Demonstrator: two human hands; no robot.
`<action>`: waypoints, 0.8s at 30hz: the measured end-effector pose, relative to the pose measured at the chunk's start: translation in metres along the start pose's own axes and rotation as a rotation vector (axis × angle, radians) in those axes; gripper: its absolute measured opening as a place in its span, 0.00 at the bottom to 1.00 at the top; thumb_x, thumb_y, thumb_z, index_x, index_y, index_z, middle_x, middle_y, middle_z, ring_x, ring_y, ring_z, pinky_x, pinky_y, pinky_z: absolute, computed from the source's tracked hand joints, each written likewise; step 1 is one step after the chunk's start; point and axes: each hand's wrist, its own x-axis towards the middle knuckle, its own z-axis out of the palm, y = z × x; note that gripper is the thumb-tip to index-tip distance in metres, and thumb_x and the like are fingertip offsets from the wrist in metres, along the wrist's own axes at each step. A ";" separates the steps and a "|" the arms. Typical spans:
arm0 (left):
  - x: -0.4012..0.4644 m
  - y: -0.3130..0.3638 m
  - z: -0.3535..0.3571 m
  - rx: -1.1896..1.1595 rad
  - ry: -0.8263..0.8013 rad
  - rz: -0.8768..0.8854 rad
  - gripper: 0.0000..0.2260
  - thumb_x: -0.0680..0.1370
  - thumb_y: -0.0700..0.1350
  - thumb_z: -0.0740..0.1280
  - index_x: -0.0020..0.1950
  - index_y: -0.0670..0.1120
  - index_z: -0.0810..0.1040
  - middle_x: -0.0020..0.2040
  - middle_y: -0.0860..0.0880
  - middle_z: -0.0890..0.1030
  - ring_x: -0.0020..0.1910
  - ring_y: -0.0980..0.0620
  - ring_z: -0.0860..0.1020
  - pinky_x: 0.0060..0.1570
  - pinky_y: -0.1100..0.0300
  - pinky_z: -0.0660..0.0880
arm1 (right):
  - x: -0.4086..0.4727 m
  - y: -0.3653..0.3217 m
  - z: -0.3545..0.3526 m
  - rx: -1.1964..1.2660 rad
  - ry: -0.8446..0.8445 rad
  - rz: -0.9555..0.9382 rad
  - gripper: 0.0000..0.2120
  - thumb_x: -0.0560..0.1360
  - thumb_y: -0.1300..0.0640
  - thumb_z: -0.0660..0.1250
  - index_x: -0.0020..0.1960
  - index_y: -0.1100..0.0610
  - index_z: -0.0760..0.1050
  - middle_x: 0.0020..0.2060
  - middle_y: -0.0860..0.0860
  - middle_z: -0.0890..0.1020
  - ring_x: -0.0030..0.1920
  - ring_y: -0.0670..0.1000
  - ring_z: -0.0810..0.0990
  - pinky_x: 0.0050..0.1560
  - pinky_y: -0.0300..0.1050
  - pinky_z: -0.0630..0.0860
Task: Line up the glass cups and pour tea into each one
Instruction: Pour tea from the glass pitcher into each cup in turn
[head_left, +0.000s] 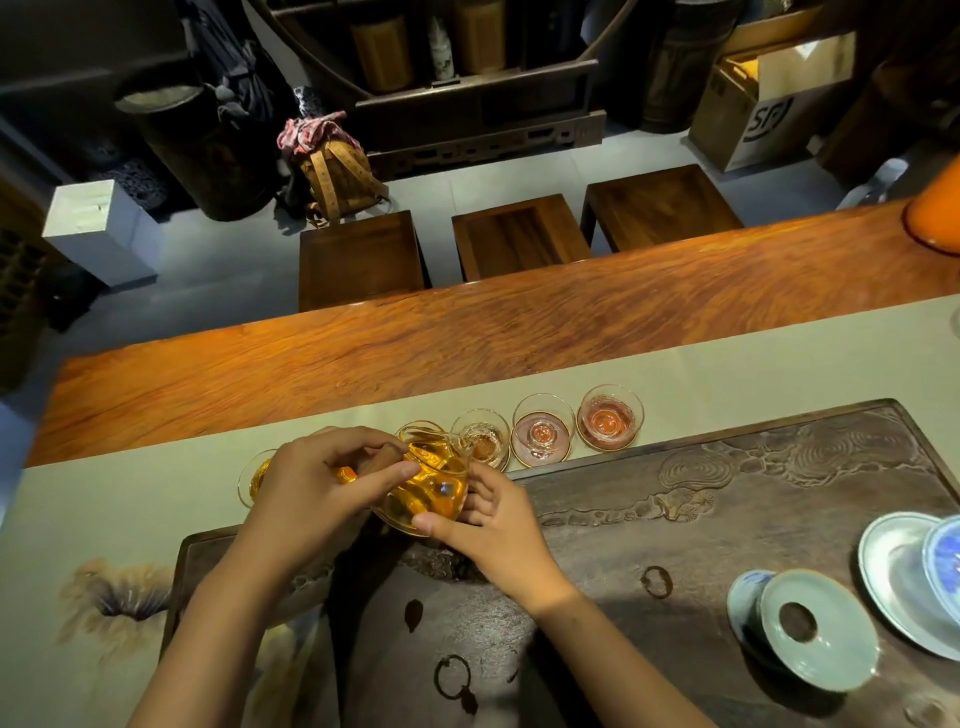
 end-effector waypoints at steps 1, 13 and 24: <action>0.000 0.000 0.000 -0.001 0.002 0.002 0.11 0.64 0.62 0.71 0.44 0.62 0.83 0.46 0.66 0.83 0.47 0.63 0.80 0.44 0.58 0.79 | 0.000 0.000 0.000 0.004 -0.001 0.001 0.27 0.63 0.51 0.82 0.59 0.45 0.78 0.55 0.46 0.86 0.55 0.48 0.85 0.53 0.39 0.81; 0.001 0.000 -0.001 -0.011 0.014 0.009 0.13 0.64 0.64 0.70 0.44 0.61 0.83 0.43 0.62 0.84 0.45 0.61 0.80 0.41 0.59 0.79 | 0.001 -0.001 0.002 0.022 0.002 0.028 0.29 0.61 0.50 0.83 0.59 0.48 0.78 0.55 0.47 0.86 0.55 0.48 0.85 0.54 0.40 0.81; 0.004 0.003 -0.001 0.002 0.009 0.028 0.13 0.63 0.63 0.70 0.43 0.61 0.83 0.42 0.64 0.84 0.44 0.64 0.80 0.38 0.69 0.74 | 0.000 -0.001 0.002 0.066 0.010 0.034 0.29 0.61 0.51 0.82 0.60 0.53 0.78 0.54 0.49 0.86 0.55 0.49 0.85 0.53 0.40 0.81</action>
